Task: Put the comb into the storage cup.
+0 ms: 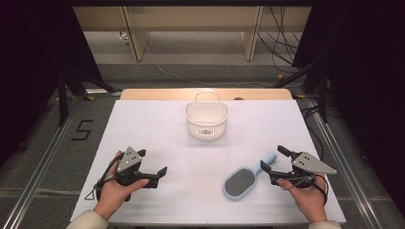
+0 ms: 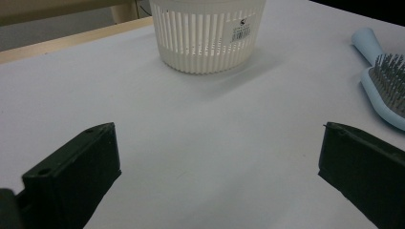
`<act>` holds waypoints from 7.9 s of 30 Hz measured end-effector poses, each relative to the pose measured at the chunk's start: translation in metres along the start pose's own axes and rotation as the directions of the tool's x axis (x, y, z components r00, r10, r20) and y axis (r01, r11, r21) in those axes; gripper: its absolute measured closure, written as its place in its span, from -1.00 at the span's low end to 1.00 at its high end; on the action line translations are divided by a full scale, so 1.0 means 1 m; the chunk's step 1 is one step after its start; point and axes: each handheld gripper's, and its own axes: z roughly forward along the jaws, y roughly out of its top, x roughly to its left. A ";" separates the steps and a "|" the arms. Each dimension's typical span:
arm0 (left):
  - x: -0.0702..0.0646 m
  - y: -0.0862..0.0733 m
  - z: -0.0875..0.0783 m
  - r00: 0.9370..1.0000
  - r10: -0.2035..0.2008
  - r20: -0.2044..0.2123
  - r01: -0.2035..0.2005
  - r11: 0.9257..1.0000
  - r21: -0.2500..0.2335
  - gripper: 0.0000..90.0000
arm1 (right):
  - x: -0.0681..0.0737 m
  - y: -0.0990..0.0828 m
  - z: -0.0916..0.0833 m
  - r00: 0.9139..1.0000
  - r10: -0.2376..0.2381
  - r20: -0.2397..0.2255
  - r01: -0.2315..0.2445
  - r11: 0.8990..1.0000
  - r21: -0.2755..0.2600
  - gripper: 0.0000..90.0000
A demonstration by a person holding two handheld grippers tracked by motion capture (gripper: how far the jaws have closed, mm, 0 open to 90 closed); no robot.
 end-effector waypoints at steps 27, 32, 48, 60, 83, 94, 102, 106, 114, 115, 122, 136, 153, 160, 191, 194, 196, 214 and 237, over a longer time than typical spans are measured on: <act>-0.003 0.000 0.001 1.000 0.006 0.024 -0.006 1.000 0.000 -1.00 | -0.034 0.031 0.053 0.990 -0.084 0.110 0.044 0.946 0.322 1.00; -0.004 0.000 0.001 1.000 0.006 0.028 -0.006 1.000 0.001 -1.00 | -0.040 0.026 0.069 0.993 -0.065 0.101 0.014 0.897 0.441 1.00; -0.005 0.000 0.001 1.000 0.004 0.026 -0.004 1.000 0.001 -1.00 | -0.041 0.016 0.092 0.994 -0.082 0.070 0.020 0.779 0.627 1.00; -0.006 0.001 0.001 0.999 0.005 0.031 -0.005 1.000 -0.001 -1.00 | -0.043 0.013 0.091 0.995 -0.087 0.054 0.025 0.719 0.694 1.00; -0.007 0.001 0.002 0.999 0.003 0.039 -0.003 1.000 -0.001 -1.00 | -0.030 0.001 0.031 0.998 -0.043 -0.041 0.058 0.562 0.825 1.00; -0.007 0.002 0.003 0.999 0.001 0.043 -0.001 1.000 -0.002 -1.00 | -0.015 0.000 0.012 0.993 -0.028 -0.115 0.114 0.484 0.868 1.00; -0.007 0.002 0.004 0.999 0.006 0.046 -0.006 1.000 0.000 -1.00 | -0.006 -0.001 0.003 0.987 -0.021 -0.161 0.153 0.450 0.880 1.00; -0.008 0.002 0.004 0.999 0.007 0.047 -0.007 1.000 0.000 -1.00 | -0.003 -0.001 0.000 0.981 -0.017 -0.193 0.182 0.424 0.887 1.00; -0.008 0.002 0.005 0.999 0.008 0.049 -0.008 1.000 0.001 -1.00 | -0.001 -0.002 -0.002 0.973 -0.005 -0.233 0.214 0.411 0.886 1.00; -0.008 0.002 0.005 0.999 0.008 0.049 -0.008 1.000 0.001 -1.00 | -0.002 -0.001 -0.003 0.974 0.003 -0.225 0.203 0.419 0.885 1.00; -0.008 0.002 0.005 0.999 0.012 0.048 -0.012 1.000 0.004 -1.00 | -0.009 0.004 -0.007 0.986 -0.033 -0.164 0.154 0.553 0.818 0.58; -0.007 0.002 0.006 0.999 0.017 0.041 -0.018 1.000 0.020 -1.00 | -0.006 0.021 -0.002 0.970 -0.055 -0.236 0.201 0.727 0.656 -0.54; -0.007 0.002 0.007 0.999 0.019 0.044 -0.020 1.000 0.018 -1.00 | 0.022 0.020 0.029 0.921 -0.042 -0.387 0.360 0.472 0.805 -0.52; -0.007 0.002 0.007 0.999 0.019 0.046 -0.019 1.000 0.017 -1.00 | 0.030 0.017 0.040 0.908 -0.069 -0.414 0.407 0.385 0.828 -0.44; -0.008 0.002 0.007 0.998 0.022 0.053 -0.023 1.000 0.014 -1.00 | 0.051 0.013 0.055 0.897 -0.115 -0.427 0.442 0.273 0.854 0.25; -0.008 0.002 0.007 0.998 0.021 0.053 -0.022 1.000 0.014 -1.00 | 0.053 0.014 0.056 0.892 -0.114 -0.438 0.452 0.265 0.852 0.33; -0.008 0.002 0.007 0.998 0.021 0.053 -0.022 1.000 0.014 -1.00 | 0.054 0.014 0.056 0.887 -0.115 -0.447 0.461 0.257 0.849 0.42; -0.008 0.002 0.007 0.998 0.022 0.053 -0.023 1.000 0.014 -1.00 | 0.052 0.014 0.055 0.893 -0.102 -0.437 0.448 0.269 0.853 0.55; -0.008 0.002 0.007 0.998 0.017 0.053 -0.018 1.000 0.013 -0.99 | 0.050 0.013 0.051 0.894 -0.100 -0.437 0.446 0.302 0.843 0.57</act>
